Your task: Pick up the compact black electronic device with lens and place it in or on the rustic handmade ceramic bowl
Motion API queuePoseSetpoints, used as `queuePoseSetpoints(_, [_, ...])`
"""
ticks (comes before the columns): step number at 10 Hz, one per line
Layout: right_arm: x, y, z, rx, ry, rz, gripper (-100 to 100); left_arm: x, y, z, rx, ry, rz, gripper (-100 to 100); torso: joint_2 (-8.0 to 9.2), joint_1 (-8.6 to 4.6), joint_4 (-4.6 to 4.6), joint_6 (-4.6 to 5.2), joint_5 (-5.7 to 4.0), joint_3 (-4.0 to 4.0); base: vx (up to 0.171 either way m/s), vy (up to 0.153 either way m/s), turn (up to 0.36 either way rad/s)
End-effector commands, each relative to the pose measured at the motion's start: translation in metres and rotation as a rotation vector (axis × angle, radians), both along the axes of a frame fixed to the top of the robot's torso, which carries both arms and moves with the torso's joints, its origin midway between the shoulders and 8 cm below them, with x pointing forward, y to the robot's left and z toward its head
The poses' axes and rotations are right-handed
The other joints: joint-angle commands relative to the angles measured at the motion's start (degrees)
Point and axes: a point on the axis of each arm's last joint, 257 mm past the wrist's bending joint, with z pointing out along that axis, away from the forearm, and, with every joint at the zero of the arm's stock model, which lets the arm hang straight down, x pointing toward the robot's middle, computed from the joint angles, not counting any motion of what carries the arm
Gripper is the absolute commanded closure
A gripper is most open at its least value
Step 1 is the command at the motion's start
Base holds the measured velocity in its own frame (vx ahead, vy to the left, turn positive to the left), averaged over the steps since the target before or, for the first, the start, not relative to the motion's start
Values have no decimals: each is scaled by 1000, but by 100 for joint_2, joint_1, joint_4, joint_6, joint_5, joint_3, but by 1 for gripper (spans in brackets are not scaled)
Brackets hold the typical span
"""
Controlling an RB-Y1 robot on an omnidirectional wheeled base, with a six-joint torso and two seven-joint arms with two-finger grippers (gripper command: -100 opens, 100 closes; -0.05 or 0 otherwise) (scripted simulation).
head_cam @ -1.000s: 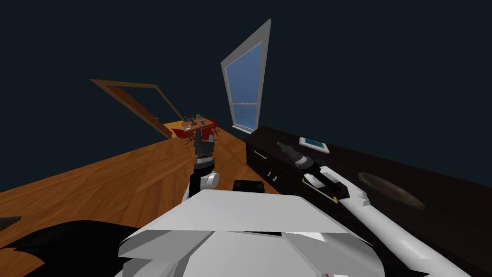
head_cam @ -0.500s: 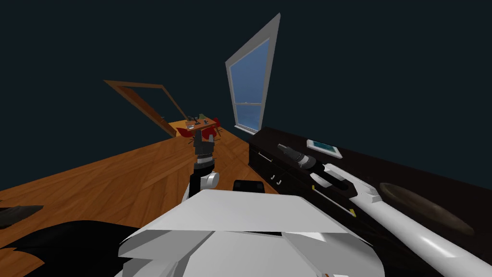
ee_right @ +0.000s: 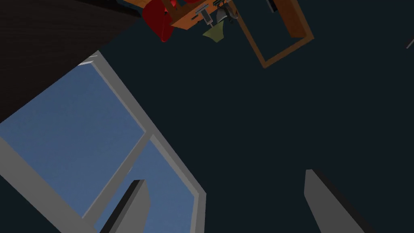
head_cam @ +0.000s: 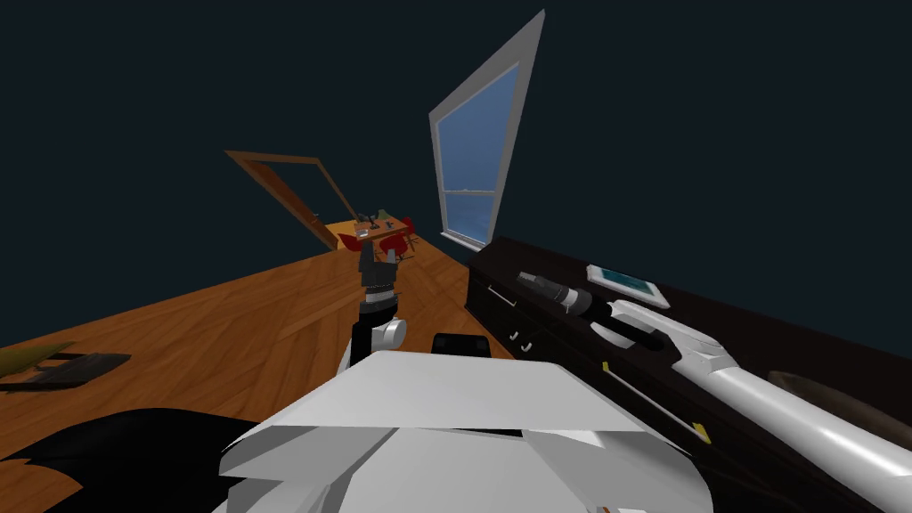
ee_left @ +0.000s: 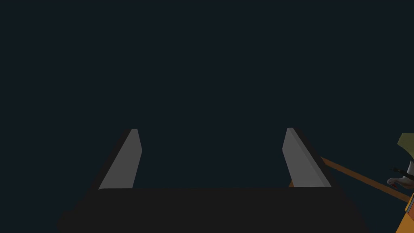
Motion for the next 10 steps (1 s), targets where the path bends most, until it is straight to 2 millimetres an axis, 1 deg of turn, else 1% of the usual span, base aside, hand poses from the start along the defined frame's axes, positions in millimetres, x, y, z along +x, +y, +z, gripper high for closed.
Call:
queuePoseSetpoints(1, [-1, -7, -6, -56, 14, 12, -100, 0, 0, 0, 0, 0, 0, 0, 0, 0, 0, 0, 0, 0, 55, 47, 72])
queuePoseSetpoints(2, [-5, -18, -21, -107, 42, 15, -100, 0, 0, 0, 0, 0, 0, 0, 1, -5, 0, 3, 0, 0, 58, 52, 137])
queuePoseSetpoints(3, [-5, -21, -20, -130, 44, 22, -100, 0, 0, 0, 0, 0, 0, 0, 0, -4, 0, 0, -1, 0, 45, 40, 72])
queuePoseSetpoints(4, [-9, -34, -36, -186, 76, 25, -100, 0, 0, 0, 0, 0, 0, 0, 5, -8, 1, 3, -1, 2, 53, 43, 149])
queuePoseSetpoints(5, [-9, -36, -35, -203, 78, 29, -100, 0, 0, 0, 0, 0, 0, 0, 2, -7, 0, 0, -2, 1, 43, 22, 75])
queuePoseSetpoints(6, [-15, -51, -50, -259, 114, 31, -100, 0, 0, 0, 0, 0, 0, 0, 7, -14, 1, 4, -3, 3, 50, 18, 135])
queuePoseSetpoints(7, [-15, -53, -49, -275, 115, 35, -100, 0, 0, 0, 0, 0, 0, 0, 5, -16, 1, 1, -4, 2, 38, 19, 90])
queuePoseSetpoints(8, [-23, -69, -65, -332, 154, 36, -100, 0, 0, 0, 0, 0, 0, 0, 9, -16, 2, 4, -4, 4, 36, 20, 148])
queuePoseSetpoints(9, [-23, -72, -64, -345, 155, 40, -100, 0, 0, 0, 0, 0, 0, 0, 9, -16, 2, 2, -4, 5, 32, 10, 83])
queuePoseSetpoints(10, [-32, -90, -79, -405, 197, 41, -100, 0, 0, 0, 0, 0, 0, 0, 12, -18, 3, 5, -4, 7, 39, 12, 171])
